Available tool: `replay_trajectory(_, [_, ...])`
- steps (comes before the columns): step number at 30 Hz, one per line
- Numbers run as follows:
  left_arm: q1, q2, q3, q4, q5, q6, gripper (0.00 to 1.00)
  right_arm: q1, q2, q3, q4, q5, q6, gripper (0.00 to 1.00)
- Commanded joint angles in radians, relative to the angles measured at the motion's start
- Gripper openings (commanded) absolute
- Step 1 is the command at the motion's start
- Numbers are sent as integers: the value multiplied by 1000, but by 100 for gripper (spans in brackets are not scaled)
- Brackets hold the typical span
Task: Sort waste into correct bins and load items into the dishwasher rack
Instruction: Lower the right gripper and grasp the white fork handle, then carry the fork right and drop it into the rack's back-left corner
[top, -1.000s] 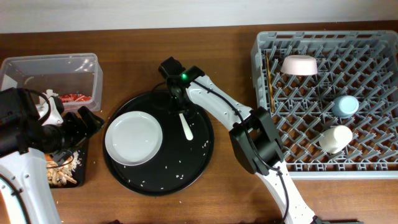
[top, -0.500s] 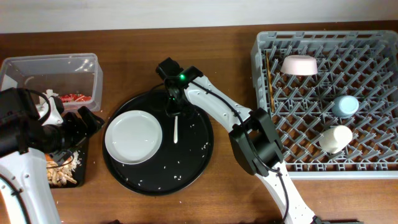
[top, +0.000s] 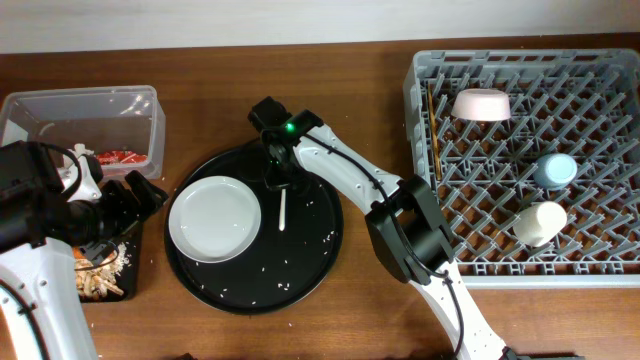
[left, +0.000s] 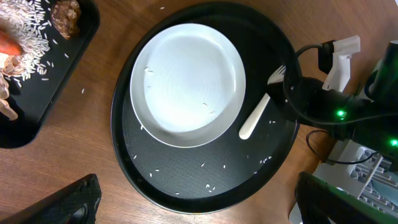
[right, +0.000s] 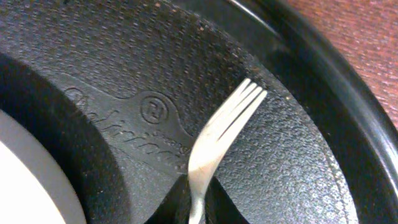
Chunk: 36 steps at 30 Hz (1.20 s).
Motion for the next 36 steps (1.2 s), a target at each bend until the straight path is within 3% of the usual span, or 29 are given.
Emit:
replay_trajectory(1, [5, -7, 0, -1, -3, -6, 99, 7, 12, -11, 0, 17, 9, 4])
replay_trajectory(12, [5, -7, 0, -1, -3, -6, 99, -66, -160, 39, -124, 8, -11, 4])
replay_trajectory(16, [5, -7, 0, -1, -3, -6, 99, -173, -328, 43, -172, -21, -98, 4])
replay_trajectory(20, [5, -7, 0, -1, -3, -6, 99, -386, -442, 43, -230, -21, -281, 4])
replay_trajectory(23, [5, -7, 0, -1, -3, -6, 99, -601, -441, 42, -253, -44, -447, 4])
replay_trajectory(26, [5, -7, 0, -1, -3, -6, 99, -703, -413, 42, -230, -118, -525, 4])
replay_trajectory(30, [5, -7, 0, -1, -3, -6, 99, -720, -363, 41, -190, -107, -605, 4])
replay_trajectory(36, [5, -7, 0, -1, -3, -6, 99, -721, -282, 35, -134, -89, -609, 4])
